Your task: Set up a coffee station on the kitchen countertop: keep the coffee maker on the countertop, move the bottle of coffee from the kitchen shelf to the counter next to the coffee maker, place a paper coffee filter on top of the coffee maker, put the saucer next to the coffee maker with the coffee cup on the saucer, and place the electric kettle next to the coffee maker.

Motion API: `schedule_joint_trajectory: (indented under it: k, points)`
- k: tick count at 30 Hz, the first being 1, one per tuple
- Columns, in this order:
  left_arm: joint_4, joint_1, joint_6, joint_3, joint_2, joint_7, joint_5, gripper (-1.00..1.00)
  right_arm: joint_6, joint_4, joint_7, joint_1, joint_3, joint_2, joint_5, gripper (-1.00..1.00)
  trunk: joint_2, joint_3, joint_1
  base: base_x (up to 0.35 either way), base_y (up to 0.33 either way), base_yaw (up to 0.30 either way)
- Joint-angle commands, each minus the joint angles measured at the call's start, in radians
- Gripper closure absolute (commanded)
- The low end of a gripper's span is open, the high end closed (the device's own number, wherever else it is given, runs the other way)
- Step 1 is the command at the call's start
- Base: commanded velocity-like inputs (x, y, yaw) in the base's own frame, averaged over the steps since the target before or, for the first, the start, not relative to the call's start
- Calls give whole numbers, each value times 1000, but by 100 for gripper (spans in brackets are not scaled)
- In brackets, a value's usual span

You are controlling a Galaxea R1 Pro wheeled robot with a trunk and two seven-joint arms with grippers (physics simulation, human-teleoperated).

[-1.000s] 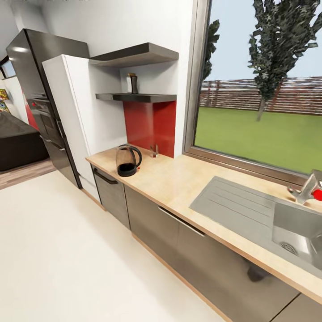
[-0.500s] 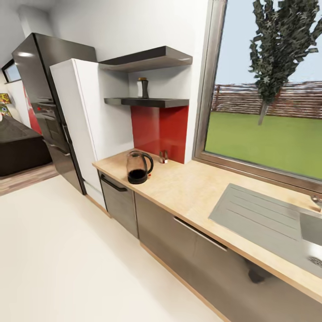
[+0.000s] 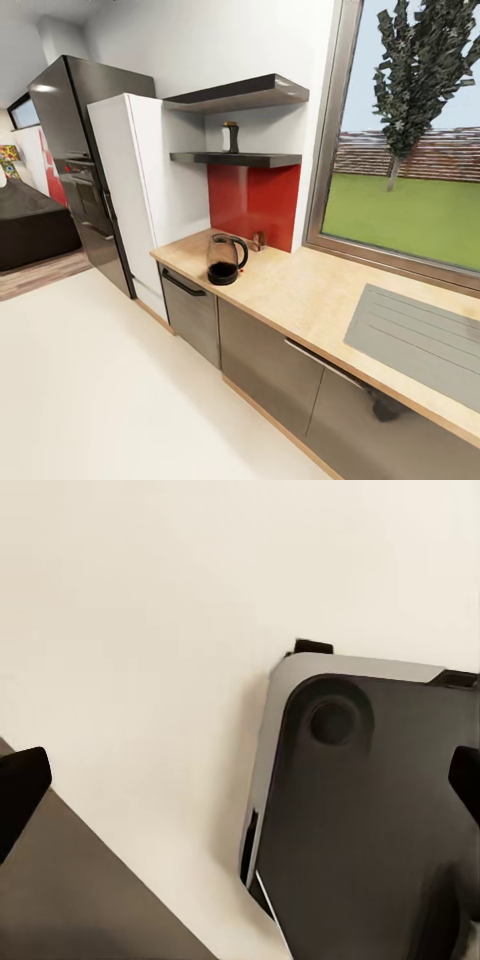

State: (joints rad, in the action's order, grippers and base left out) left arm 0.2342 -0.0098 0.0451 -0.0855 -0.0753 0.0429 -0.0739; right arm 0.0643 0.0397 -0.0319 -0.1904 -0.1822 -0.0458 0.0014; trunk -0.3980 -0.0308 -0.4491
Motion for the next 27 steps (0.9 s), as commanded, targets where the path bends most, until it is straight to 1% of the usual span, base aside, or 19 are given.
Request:
schedule_joint_trajectory:
  k: [1, 9, 27]
  points:
    - [-1, -1, 3, 0, 0, 0, -8, -100, 3, -1, -3, -1, -5, 0, 0, -100, -2, -1, -1, 170, 299, 0]
    - [-1, -1, 4, 0, 0, 0, -7, -100, 3, -1, -3, -1, -5, 0, 0, -100, -2, 10, -1, 170, 298, 0]
    - [-1, -1, 3, 1, 2, 0, -8, -100, 2, -1, -5, -1, -5, 1, 0, -100, -2, 11, -1, 171, 299, 0]
